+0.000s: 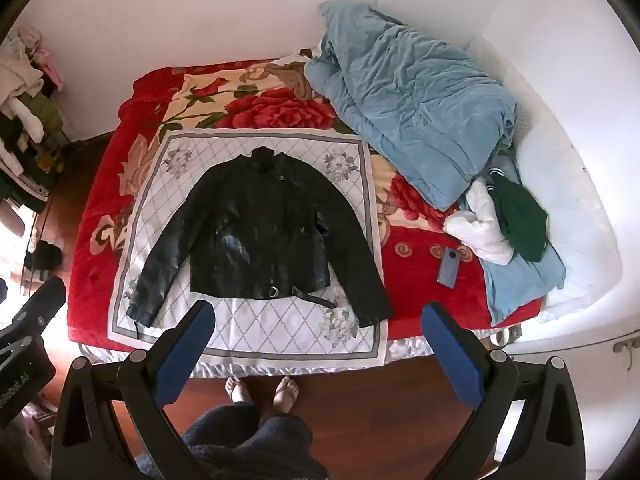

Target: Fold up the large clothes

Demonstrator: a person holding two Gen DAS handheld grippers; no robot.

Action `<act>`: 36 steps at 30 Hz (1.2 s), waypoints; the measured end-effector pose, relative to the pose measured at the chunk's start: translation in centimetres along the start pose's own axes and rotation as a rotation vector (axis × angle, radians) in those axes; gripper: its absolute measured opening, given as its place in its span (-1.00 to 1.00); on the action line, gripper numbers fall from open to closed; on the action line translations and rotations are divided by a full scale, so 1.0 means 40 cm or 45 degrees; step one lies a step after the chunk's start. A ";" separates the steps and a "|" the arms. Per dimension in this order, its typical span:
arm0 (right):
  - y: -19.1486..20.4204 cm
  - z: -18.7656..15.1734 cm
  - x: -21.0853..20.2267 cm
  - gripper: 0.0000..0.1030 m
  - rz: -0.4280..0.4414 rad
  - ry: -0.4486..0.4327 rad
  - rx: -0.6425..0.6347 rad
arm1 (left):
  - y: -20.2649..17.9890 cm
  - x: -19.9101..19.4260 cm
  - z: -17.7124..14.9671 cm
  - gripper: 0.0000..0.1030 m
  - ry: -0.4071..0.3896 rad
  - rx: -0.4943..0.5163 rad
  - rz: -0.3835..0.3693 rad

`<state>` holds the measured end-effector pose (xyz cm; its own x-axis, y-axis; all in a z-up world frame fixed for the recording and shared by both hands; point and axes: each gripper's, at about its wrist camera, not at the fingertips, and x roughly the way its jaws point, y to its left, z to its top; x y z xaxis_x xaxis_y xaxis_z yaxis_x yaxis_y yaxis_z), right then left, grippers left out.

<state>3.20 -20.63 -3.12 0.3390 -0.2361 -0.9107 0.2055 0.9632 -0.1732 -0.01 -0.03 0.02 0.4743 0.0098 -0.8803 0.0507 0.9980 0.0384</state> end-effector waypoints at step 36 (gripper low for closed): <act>-0.016 0.013 -0.014 1.00 0.005 -0.023 0.001 | -0.036 -0.018 0.020 1.00 -0.024 -0.004 -0.004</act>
<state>3.36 -21.19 -2.29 0.3564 -0.2345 -0.9044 0.2050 0.9640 -0.1692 0.27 -1.52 0.97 0.4908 0.0051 -0.8712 0.0495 0.9982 0.0338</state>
